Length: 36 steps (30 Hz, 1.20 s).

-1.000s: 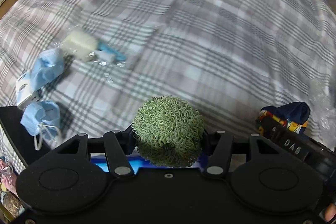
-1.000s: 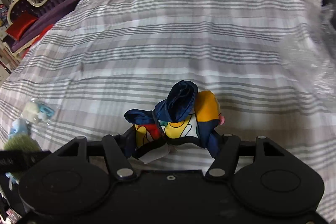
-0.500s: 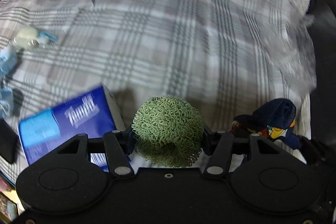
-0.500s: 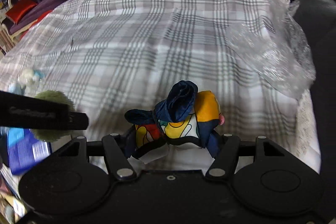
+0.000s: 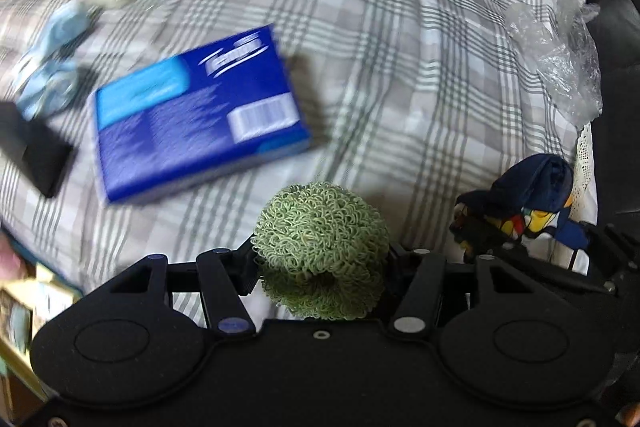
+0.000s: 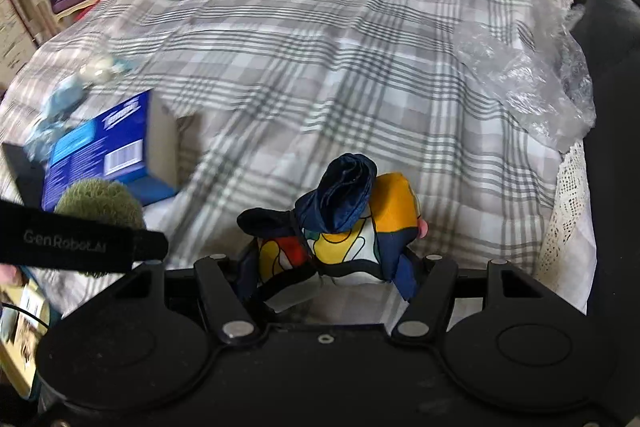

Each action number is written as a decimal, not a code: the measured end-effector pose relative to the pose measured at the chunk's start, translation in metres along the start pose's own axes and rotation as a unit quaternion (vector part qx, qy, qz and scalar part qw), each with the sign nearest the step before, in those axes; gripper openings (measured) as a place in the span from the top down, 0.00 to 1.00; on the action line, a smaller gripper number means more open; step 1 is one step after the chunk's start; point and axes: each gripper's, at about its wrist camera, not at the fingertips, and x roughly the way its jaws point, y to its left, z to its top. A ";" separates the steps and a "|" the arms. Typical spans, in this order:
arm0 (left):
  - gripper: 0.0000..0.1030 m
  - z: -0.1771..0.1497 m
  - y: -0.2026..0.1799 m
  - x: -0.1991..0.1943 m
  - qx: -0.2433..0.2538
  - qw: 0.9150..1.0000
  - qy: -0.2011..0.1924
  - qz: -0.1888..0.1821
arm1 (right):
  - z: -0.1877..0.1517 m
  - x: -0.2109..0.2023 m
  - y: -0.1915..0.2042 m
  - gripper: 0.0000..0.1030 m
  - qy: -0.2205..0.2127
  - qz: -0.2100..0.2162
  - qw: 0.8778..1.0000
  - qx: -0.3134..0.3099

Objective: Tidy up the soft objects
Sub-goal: 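Carry the green scrubber and sock bundle in both tools to the gold tray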

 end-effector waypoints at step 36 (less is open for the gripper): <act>0.46 -0.164 0.326 -0.053 -0.374 0.917 -0.036 0.130 | -0.063 -0.050 0.319 0.38 0.090 0.238 0.926 -0.278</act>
